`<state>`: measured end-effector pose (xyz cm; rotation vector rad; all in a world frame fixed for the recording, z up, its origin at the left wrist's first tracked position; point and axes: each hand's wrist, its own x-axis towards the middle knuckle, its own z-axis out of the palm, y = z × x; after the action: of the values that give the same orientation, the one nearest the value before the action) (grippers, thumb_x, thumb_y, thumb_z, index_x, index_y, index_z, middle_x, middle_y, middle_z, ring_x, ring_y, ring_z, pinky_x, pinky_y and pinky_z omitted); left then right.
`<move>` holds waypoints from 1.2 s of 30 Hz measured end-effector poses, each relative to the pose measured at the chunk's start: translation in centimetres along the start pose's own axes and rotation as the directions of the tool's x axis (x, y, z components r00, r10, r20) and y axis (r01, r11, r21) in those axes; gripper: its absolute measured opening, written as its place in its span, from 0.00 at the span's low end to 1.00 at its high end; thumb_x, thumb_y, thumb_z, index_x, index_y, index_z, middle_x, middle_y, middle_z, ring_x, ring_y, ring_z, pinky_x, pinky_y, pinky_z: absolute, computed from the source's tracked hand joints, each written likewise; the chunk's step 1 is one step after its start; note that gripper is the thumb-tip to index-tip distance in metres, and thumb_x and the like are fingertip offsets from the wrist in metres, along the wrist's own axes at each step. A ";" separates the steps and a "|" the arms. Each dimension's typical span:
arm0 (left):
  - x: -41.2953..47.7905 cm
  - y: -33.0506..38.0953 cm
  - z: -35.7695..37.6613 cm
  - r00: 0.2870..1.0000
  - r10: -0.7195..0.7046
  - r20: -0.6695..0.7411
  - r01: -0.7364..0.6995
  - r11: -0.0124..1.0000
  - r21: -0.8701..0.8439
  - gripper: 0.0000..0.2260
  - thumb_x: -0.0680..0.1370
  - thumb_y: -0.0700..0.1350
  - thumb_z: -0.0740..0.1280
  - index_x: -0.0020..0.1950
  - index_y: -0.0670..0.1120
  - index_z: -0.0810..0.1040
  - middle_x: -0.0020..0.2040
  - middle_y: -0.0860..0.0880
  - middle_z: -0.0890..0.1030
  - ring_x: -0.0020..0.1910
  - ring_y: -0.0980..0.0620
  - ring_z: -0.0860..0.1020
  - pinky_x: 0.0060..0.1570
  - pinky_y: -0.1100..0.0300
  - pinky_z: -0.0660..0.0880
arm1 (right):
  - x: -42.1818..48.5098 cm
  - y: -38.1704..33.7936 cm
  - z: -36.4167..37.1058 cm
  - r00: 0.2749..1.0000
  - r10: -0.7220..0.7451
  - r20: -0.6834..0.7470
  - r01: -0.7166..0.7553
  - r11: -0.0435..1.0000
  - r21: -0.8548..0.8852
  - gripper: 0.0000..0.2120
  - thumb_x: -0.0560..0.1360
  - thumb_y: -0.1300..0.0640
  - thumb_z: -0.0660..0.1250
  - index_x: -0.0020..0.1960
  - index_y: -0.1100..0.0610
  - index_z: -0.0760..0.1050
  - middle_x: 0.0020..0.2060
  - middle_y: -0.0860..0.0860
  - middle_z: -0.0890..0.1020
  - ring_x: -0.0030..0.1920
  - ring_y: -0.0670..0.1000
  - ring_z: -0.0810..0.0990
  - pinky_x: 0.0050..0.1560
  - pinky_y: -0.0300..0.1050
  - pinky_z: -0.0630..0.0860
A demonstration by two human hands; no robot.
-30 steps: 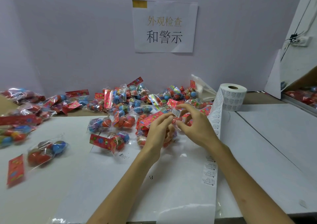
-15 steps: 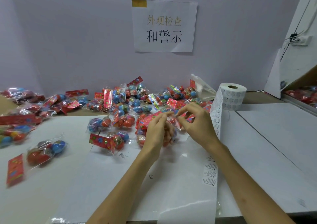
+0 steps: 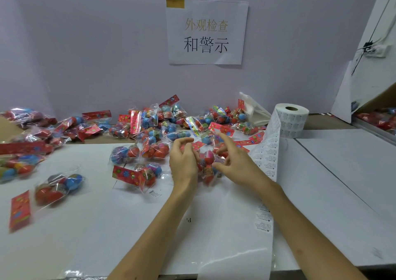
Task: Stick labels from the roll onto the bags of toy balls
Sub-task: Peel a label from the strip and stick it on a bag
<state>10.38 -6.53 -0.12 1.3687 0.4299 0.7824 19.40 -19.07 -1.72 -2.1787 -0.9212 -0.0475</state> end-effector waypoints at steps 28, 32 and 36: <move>-0.1 0.1 0.3 0.925 -0.192 0.327 0.262 0.947 -0.187 0.24 0.76 0.53 0.73 0.68 0.44 0.74 0.59 0.43 0.83 0.56 0.44 0.84 0.52 0.49 0.82 | 0.0 -1.9 -1.8 0.947 0.181 -0.265 0.085 0.655 0.751 0.35 0.69 0.65 0.79 0.67 0.44 0.68 0.49 0.52 0.80 0.48 0.54 0.86 0.49 0.52 0.83; 0.3 -0.4 0.0 0.911 -0.172 0.374 0.258 0.947 -0.192 0.10 0.79 0.44 0.72 0.60 0.44 0.81 0.53 0.45 0.87 0.54 0.46 0.85 0.51 0.55 0.80 | -0.2 -2.1 -1.8 0.965 0.133 -0.226 0.089 0.642 0.761 0.33 0.67 0.58 0.78 0.67 0.42 0.69 0.50 0.48 0.83 0.50 0.50 0.86 0.48 0.45 0.83; 0.9 -0.3 -0.2 0.927 -0.226 0.300 0.308 0.914 -0.265 0.10 0.78 0.41 0.72 0.59 0.41 0.81 0.50 0.45 0.87 0.48 0.46 0.85 0.57 0.43 0.81 | -0.1 -2.4 -2.2 0.962 0.159 -0.223 0.081 0.611 0.788 0.27 0.71 0.55 0.72 0.69 0.50 0.74 0.49 0.47 0.83 0.49 0.46 0.85 0.46 0.43 0.81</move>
<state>10.92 -5.78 -0.34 1.0712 0.2651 0.4091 18.40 -19.49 1.35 -1.2945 -0.5603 0.0745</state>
